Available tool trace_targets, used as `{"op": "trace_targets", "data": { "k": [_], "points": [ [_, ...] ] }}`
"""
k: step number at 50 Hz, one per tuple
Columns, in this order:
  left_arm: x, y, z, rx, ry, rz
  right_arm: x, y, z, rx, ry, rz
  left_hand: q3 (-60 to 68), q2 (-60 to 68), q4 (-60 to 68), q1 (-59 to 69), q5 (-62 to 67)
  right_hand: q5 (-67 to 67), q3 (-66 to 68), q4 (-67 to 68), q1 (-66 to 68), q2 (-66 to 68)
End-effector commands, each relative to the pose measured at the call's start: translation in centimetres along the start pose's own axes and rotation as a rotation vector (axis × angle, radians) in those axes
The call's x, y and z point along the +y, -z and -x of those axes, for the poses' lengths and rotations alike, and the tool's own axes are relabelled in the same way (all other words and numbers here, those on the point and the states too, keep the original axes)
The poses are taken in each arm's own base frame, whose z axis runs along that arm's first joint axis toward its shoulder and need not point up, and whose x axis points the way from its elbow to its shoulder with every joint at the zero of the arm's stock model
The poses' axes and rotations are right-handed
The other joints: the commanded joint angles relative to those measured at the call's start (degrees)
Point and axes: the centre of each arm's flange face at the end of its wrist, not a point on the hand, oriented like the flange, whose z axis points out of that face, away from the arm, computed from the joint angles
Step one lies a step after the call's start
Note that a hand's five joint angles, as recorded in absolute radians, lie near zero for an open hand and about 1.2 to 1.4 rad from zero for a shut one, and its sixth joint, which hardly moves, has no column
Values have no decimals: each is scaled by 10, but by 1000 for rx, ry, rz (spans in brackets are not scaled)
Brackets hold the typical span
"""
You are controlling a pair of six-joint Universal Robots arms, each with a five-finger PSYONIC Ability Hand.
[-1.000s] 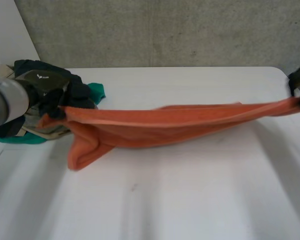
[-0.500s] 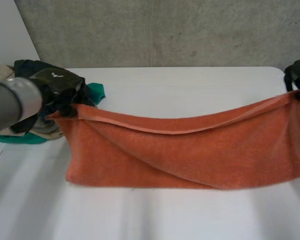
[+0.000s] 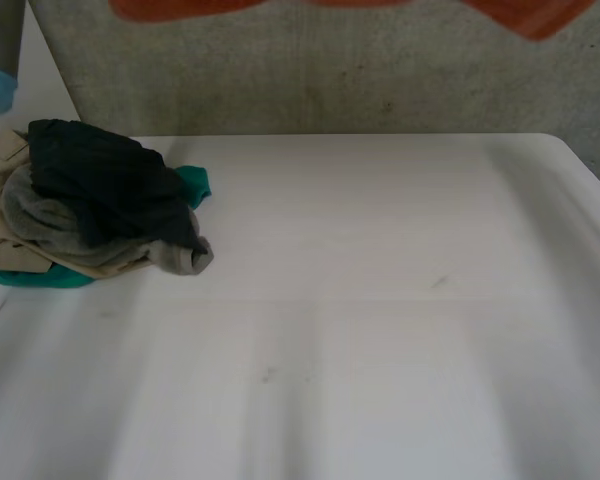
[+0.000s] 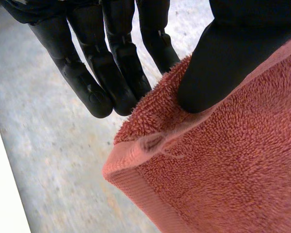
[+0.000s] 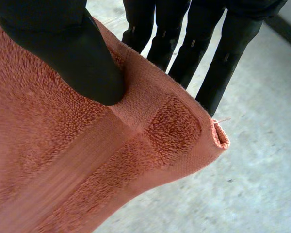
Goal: Fold the laundry.
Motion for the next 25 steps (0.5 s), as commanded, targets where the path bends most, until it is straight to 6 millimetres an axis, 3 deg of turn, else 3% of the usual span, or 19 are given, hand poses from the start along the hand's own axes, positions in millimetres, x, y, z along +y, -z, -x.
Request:
{"op": "trace_targets", "data": {
  "k": [1,7,10,14,17,20,25],
  "points": [
    [73,29,-6,36,-11,221,47,28,27,-117,-36,206,120,113,113,143,138,115,119,114,171,127],
    [132,64,-24,94,-6,367,111,76,59,-232,-48,454,120,113,113,143,138,115,119,114,171,127],
    [176,101,-37,149,-25,512,147,115,77,-303,-27,627,120,113,113,143,138,115,119,114,171,127],
    [205,140,-47,218,-72,658,169,155,86,-387,16,798,120,113,113,143,138,115,119,114,171,127],
    [210,171,-50,270,-121,784,173,183,83,-455,44,942,120,113,113,143,138,115,119,114,171,127],
    [201,190,-51,315,-147,872,168,199,77,-504,53,1036,120,113,113,143,138,115,119,114,171,127],
    [164,237,-47,422,-152,1107,135,228,55,-613,108,1231,120,113,113,143,138,115,119,114,171,127]
  ]
}}
